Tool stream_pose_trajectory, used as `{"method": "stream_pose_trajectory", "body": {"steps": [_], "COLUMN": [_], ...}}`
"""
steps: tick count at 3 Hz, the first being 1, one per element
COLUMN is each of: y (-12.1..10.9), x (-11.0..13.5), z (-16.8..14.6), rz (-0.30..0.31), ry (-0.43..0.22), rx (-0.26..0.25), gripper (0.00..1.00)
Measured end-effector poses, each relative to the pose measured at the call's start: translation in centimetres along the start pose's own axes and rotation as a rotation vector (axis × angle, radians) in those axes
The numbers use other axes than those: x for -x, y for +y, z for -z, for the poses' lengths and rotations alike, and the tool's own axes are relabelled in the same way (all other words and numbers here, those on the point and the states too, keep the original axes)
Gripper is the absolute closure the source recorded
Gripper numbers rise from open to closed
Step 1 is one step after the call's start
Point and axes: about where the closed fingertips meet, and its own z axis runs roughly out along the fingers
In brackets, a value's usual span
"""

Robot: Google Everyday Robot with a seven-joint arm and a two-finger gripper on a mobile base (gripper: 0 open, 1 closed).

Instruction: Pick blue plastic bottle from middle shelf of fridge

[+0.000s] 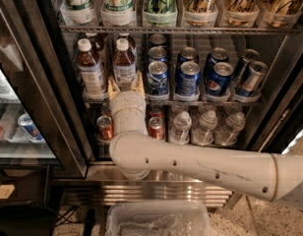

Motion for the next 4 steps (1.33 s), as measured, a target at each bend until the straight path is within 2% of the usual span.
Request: {"method": "stream_pose_trajectory", "body": {"steps": [2, 3, 4], "y": [-0.32, -0.36, -0.36], "x": [-0.62, -0.32, -0.31], "z": [-1.04, -1.07, -1.07], "rz": [-0.014, -0.014, -0.014], "ry": [0.025, 0.025, 0.025], "rx": [0.028, 0.028, 0.028], "gripper": [0.92, 1.0, 1.0]}}
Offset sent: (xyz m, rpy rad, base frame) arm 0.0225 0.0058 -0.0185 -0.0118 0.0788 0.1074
